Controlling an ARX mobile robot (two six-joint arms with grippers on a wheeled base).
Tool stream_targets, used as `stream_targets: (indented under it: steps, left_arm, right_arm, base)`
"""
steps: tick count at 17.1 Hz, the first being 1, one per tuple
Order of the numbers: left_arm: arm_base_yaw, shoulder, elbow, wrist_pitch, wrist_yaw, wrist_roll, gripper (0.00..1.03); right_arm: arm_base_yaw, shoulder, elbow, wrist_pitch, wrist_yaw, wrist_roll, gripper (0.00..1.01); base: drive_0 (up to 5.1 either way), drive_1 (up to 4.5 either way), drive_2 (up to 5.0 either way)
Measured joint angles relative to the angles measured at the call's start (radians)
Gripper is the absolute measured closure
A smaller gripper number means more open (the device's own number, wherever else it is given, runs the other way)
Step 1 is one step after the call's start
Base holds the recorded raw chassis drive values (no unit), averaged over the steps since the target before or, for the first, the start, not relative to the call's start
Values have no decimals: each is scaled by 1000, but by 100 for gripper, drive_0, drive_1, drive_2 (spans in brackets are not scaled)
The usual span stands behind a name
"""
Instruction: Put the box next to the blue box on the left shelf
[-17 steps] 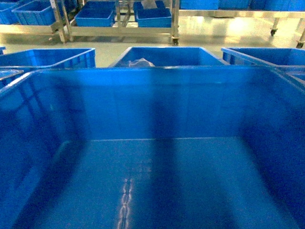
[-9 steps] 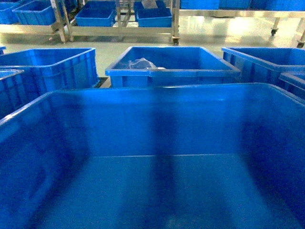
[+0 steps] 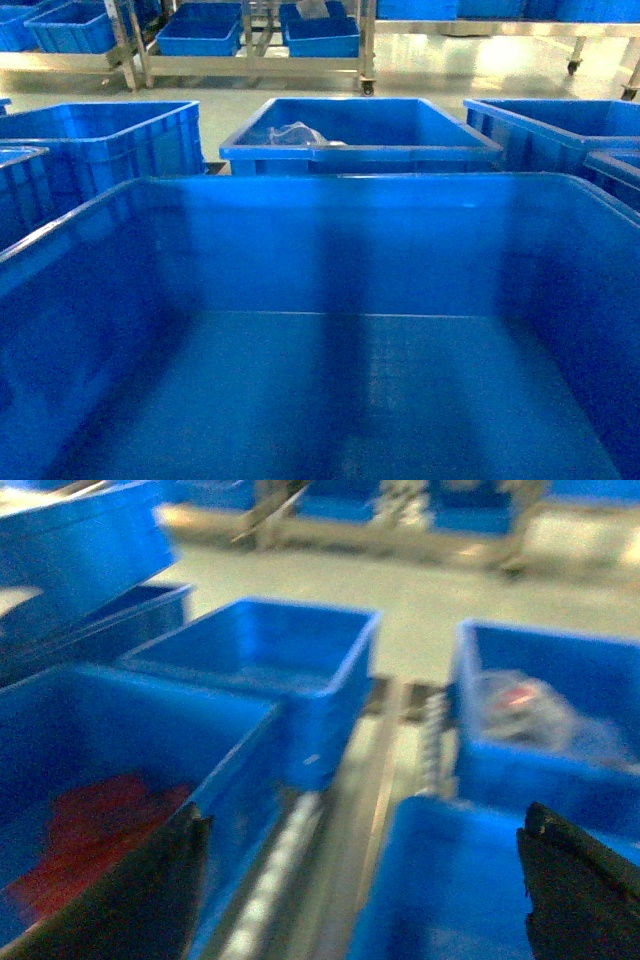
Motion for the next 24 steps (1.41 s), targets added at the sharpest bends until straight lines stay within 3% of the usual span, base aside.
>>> stream_targets:
  steps: [1,3,5,8,10,11,15,18,24]
  left_arm:
    - [45,-54,-94,127,146,52,23]
    - [115,-143,-233,249,326,91,47]
    - [154,-201,-322,256,397,105,69]
    - [220,-299,-416,262,454,105,102]
    - [265,-381,-483,238,500,105,101]
    - [361,-473,-527,196,597,106,101]
    - [357,-580,-567,128,595,107,101]
    - [357,-599,-571,114,596,107,101]
    - [357,-634,-599,126,597,108,101]
  right_arm:
    - [-38,-36,-80,176,-144,-6,17]
    - [-114,-129,-227,334,-307,-10,40]
    - [-158,-185,-297,338,-368,-14,63]
    - [-220,-285,-378,326,-428,-16,99]
    - [-265,-370,-435,291,-478,-17,100]
    - [-363,-465,-475,237,-572,-19,100]
    - [-358,-576,-507,162,-571,-19,100]
    - [-358,-584,-528,203,-571,-19,100]
    - [-358,-625,-531,152,-571,-19,100]
  base:
    - [0,0,0]
    - [0,0,0]
    - [0,0,0]
    - [0,0,0]
    - [0,0,0]
    - [0,0,0]
    - [0,0,0]
    - [0,0,0]
    - [0,0,0]
